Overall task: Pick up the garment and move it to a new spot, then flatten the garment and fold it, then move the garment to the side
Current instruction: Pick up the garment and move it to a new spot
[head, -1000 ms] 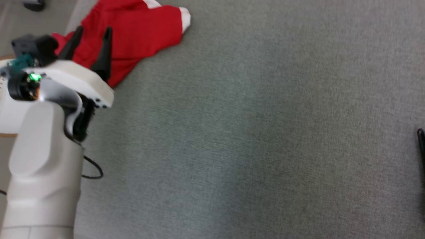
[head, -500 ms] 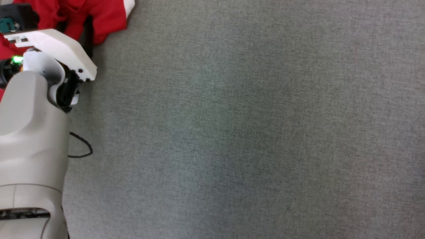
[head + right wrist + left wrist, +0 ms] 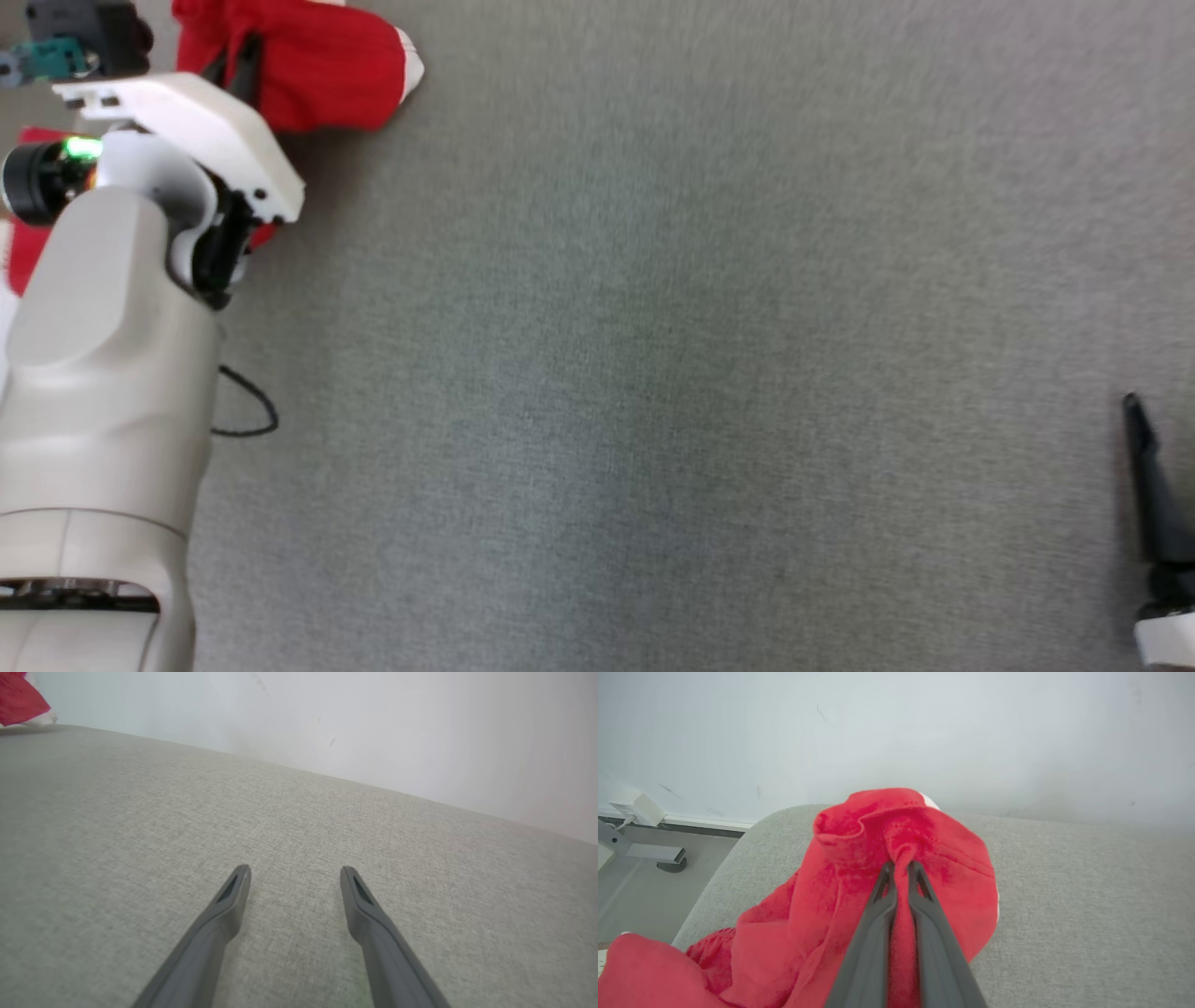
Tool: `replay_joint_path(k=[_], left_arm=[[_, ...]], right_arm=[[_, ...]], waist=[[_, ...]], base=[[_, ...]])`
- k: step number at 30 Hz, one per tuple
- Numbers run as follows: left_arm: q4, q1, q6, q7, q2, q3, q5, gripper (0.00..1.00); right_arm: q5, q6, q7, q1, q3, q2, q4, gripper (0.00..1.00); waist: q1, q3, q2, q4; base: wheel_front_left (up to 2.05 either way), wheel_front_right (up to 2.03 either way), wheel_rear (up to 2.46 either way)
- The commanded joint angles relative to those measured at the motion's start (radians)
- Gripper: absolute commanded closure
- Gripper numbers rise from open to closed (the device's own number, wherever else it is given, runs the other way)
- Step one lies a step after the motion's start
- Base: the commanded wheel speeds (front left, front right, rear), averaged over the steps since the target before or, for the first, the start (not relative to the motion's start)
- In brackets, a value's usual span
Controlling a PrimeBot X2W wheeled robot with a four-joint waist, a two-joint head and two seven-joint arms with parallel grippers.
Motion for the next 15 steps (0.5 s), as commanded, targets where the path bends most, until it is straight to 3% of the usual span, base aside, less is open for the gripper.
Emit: replay_joint_path(k=[1,8,15], left_arm=[[-0.033,0.0,-0.002,0.0,0.002,-0.026,-0.019,1.0],[-0.189,0.061,-0.002,0.018,0.017,-0.109,-0.089,1.0],[-0.438,0.21,-0.003,0.087,-0.023,-0.165,-0.192,1.0]], right_arm=[[0.01,-0.002,-0.01,0.004,0.017,0.017,0.031,0.0],[0.011,-0.002,-0.024,-0.008,0.05,0.08,0.113,0.0],[0.003,-0.002,-0.026,0.032,0.037,0.143,0.164,0.0]], waist=[[-0.0001,-0.089,0.0,-0.023],[-0.0001,-0.222,0.0,-0.068],[-0.0001,-0.354,0.0,-0.122]], base=[[0.0,0.0,0.0],[0.0,0.0,0.0],[0.0,0.0,0.0]])
